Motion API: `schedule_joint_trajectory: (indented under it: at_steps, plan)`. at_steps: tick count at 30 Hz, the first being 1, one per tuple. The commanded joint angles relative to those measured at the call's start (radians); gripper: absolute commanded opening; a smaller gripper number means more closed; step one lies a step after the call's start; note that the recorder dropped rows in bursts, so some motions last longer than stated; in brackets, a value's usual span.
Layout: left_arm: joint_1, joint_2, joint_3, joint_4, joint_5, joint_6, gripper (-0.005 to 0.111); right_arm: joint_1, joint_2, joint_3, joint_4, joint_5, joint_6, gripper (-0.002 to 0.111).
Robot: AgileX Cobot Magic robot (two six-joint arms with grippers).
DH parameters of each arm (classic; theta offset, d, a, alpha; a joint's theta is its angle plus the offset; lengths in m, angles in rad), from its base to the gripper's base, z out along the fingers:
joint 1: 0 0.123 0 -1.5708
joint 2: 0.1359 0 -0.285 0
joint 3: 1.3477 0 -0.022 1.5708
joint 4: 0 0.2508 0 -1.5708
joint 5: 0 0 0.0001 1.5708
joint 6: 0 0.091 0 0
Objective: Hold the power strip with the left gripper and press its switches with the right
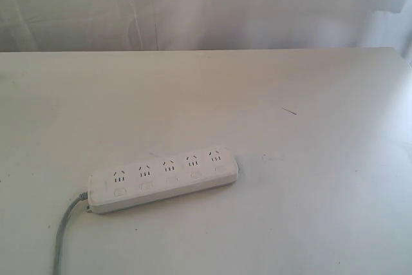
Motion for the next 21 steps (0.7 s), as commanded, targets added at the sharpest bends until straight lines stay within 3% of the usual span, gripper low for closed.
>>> schedule_joint_trajectory:
  at_steps: [1, 7, 9, 11, 17, 21]
  plan:
    - [-0.036, -0.007, 0.004, 0.090, -0.026, 0.135, 0.029, 0.002, -0.006, 0.006, -0.007, -0.007, -0.011, 0.000]
    - [-0.032, -0.007, 0.008, 0.109, -0.093, 0.257, 0.029, 0.002, -0.006, 0.006, -0.007, -0.007, -0.011, 0.000]
    - [-0.032, -0.007, 0.046, 0.154, -0.062, 0.301, 0.029, 0.002, -0.006, 0.006, -0.007, -0.007, -0.011, 0.000]
    - [-0.032, -0.007, 0.130, 0.162, -0.114, 0.312, 0.029, 0.002, -0.006, 0.006, -0.007, -0.007, -0.011, 0.000]
    - [-0.032, -0.007, 0.282, -0.054, -0.298, 0.308, 0.029, 0.002, -0.006, 0.006, 0.000, -0.007, -0.011, 0.000]
    - [-0.032, -0.007, 0.332, -0.056, -0.374, 0.310, 0.029, 0.002, -0.006, 0.006, 0.000, -0.007, -0.011, 0.000]
